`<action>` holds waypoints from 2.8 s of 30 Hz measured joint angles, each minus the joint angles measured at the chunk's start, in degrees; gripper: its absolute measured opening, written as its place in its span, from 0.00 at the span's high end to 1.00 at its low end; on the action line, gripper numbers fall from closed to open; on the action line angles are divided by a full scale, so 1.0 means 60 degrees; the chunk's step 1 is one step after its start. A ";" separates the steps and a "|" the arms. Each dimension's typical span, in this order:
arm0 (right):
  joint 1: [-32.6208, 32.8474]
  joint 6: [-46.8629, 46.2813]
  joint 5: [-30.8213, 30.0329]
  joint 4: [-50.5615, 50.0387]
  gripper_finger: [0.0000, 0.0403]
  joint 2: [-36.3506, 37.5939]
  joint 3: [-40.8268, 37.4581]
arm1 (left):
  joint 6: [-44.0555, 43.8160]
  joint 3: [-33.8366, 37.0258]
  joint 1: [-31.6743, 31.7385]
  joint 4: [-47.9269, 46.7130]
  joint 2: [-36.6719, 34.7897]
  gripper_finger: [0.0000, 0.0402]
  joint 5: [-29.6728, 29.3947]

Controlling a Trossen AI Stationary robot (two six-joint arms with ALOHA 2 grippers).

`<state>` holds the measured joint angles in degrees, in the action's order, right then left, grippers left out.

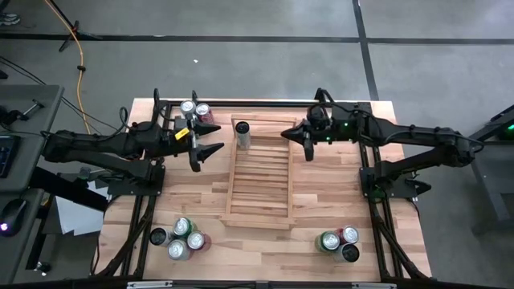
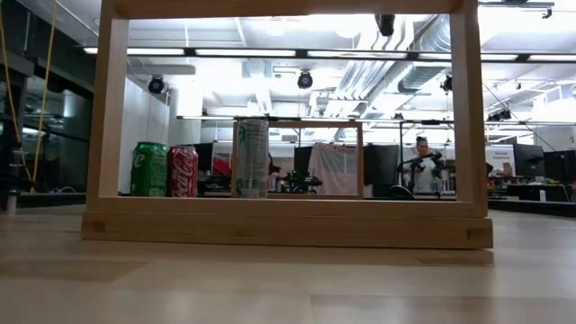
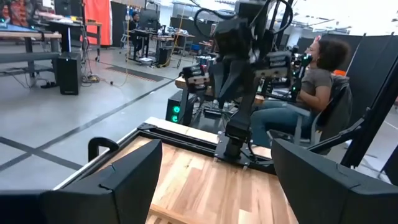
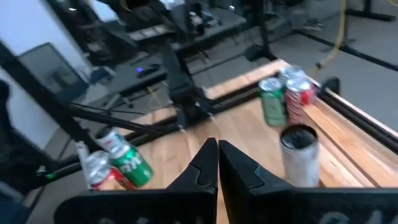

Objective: Place canned beverage on shelf
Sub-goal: Put the right white and pink can on the shelf aligned with the other white and pink can

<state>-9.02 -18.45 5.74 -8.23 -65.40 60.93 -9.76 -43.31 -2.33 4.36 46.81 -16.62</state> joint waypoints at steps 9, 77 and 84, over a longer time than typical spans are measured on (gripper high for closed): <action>0.0000 0.0294 0.0549 0.0828 1.00 0.0002 0.0465 | -0.0857 -0.0004 0.0000 -0.0003 0.0000 0.27 -0.0004; 1.0677 -1.8349 -0.0656 -1.0794 0.27 -0.4354 0.3901 | -0.0848 -0.0007 0.0007 -0.0313 -0.0179 0.27 0.1428; 1.0670 -1.8346 -0.0436 -1.0806 0.27 -0.4707 0.3902 | -0.0852 -0.0007 0.0007 -0.0317 -0.0178 0.27 0.1428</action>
<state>55.00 -128.53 3.12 -73.06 -93.64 84.34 -14.87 -43.35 -2.28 2.46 45.74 -8.05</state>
